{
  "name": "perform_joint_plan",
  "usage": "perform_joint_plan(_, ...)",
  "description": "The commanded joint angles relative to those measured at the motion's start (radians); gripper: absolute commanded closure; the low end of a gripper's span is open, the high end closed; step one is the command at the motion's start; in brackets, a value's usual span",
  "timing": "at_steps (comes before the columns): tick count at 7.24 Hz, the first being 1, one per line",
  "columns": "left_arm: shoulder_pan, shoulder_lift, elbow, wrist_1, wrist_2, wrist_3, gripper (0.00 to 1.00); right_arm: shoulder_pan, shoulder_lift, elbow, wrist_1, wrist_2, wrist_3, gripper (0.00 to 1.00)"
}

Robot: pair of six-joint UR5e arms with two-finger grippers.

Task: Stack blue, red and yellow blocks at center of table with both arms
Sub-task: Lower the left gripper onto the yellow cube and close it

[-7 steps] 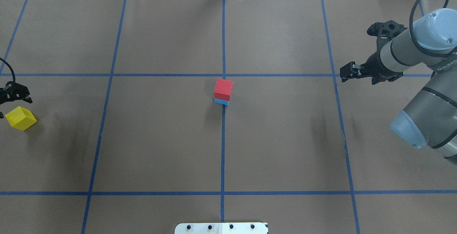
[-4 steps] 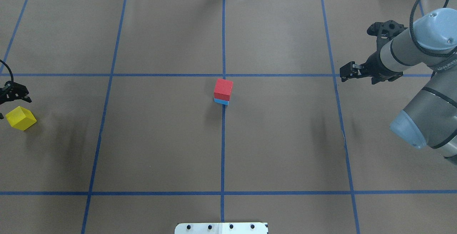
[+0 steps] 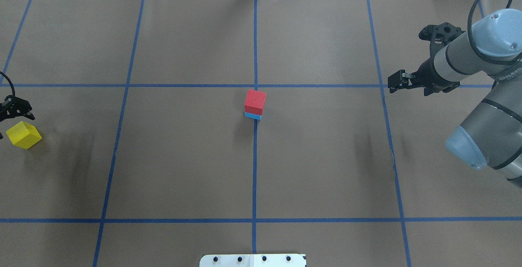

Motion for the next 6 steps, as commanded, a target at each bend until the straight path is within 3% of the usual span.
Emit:
perform_joint_plan(1,0.003,0.015,0.005,-0.004,-0.004,0.003,0.0,0.0,0.002,0.002,0.0,-0.001,0.0,0.0)
perform_joint_plan(6,0.051,0.018,0.005,-0.006,-0.004,-0.002,0.01,0.002,0.0,0.008,0.0,-0.001,0.0,0.0)
